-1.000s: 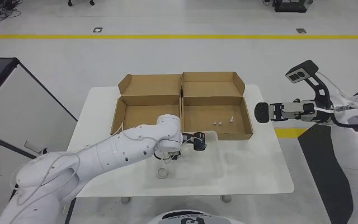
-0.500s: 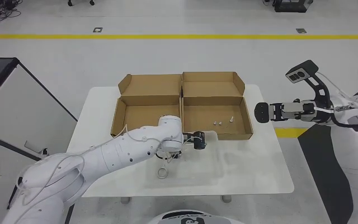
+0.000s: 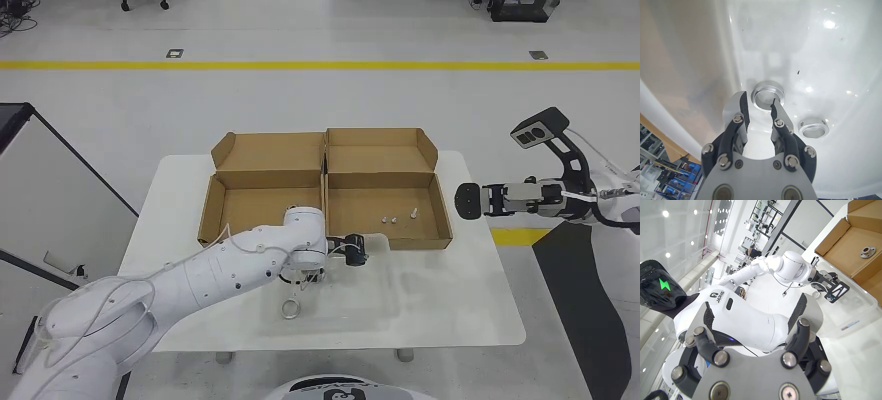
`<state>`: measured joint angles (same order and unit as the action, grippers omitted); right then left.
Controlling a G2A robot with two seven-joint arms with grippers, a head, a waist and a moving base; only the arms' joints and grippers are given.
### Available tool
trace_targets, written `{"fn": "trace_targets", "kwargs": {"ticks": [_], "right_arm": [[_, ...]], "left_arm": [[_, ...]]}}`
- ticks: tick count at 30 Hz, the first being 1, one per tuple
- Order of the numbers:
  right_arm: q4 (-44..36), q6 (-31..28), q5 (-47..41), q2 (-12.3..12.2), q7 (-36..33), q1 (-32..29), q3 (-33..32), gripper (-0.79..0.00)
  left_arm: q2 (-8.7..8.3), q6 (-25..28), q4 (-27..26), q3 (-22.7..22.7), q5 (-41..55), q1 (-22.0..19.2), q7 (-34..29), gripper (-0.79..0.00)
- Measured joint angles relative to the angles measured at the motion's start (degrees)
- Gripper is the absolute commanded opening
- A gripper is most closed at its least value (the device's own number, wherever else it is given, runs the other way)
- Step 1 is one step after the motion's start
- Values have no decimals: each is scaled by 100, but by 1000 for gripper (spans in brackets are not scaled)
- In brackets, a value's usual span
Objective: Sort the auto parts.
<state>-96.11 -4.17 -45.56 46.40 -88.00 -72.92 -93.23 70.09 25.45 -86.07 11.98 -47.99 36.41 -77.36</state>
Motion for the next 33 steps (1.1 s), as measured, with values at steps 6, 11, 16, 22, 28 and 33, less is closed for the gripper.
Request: {"fn": "trace_targets", "kwargs": {"ticks": [6, 11, 16, 22, 28, 33], "right_arm": [[0, 0, 0, 0, 0, 0, 0, 0], [0, 0, 0, 0, 0, 0, 0, 0], [0, 0, 0, 0, 0, 0, 0, 0], [0, 0, 0, 0, 0, 0, 0, 0], [0, 0, 0, 0, 0, 0, 0, 0], [0, 0, 0, 0, 0, 0, 0, 0]], "left_arm": [[24, 196, -16, 106, 251, 44, 95, -483], [-1, 253, -48, 69, 463, 31, 104, -471], [-39, 260, -78, -9, 763, -60, 113, -449], [-90, 239, -104, -168, 1065, -228, 92, -419], [-121, 257, 108, -127, 1308, -275, 156, -453], [-94, 312, 332, -89, 1243, -218, 292, -465]]}}
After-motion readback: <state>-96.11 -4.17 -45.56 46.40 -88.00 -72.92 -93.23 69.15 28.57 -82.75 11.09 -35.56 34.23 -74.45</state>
